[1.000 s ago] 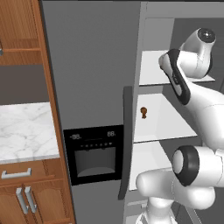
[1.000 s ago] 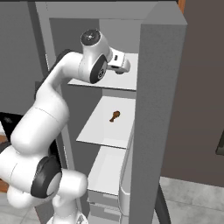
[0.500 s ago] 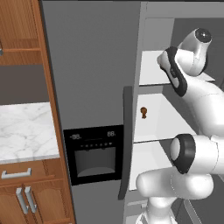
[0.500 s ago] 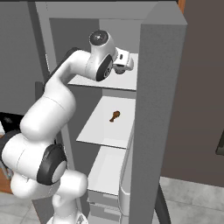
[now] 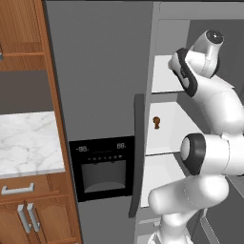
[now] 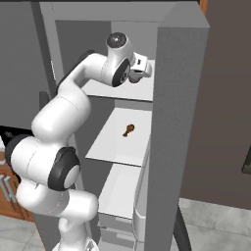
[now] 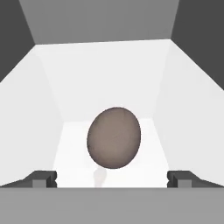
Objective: Pick the egg and butter from the fridge and place them by the bowl for mixing.
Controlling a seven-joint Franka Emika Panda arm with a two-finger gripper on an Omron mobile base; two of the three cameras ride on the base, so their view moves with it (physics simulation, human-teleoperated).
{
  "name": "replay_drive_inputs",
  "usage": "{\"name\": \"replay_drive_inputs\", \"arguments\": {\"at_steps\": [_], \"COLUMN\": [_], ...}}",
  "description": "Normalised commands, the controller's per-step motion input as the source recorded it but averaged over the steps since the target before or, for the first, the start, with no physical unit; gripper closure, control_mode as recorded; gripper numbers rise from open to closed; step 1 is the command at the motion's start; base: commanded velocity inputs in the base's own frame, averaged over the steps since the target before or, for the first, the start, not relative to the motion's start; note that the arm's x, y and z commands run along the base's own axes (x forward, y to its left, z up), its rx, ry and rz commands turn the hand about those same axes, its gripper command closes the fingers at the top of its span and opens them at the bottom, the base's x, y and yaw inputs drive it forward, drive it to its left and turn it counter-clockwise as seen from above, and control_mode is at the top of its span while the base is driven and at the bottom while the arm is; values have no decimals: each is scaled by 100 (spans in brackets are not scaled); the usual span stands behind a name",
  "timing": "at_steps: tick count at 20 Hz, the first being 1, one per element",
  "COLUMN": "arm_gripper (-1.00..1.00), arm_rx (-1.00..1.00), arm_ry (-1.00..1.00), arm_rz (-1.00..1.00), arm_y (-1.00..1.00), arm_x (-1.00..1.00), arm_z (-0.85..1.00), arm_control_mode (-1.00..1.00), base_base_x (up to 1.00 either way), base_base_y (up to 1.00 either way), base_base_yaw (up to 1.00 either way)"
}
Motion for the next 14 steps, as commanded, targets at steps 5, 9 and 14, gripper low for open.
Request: {"name": "replay_drive_inputs", "arguments": {"at_steps": [5, 9, 14], "arm_gripper": [-100, -100, -100], "arm_rx": [0, 1, 2], "arm_ry": [4, 2, 0], "arm_rz": [1, 0, 0], "arm_y": [-3, -2, -1], "arm_x": [23, 20, 18], "arm_z": [-9, -12, -6], "arm_control_mode": [-100, -100, -100], "base_base_x": [0, 0, 0], "base_base_y": [0, 0, 0], "base_base_yaw": [0, 0, 0]}}
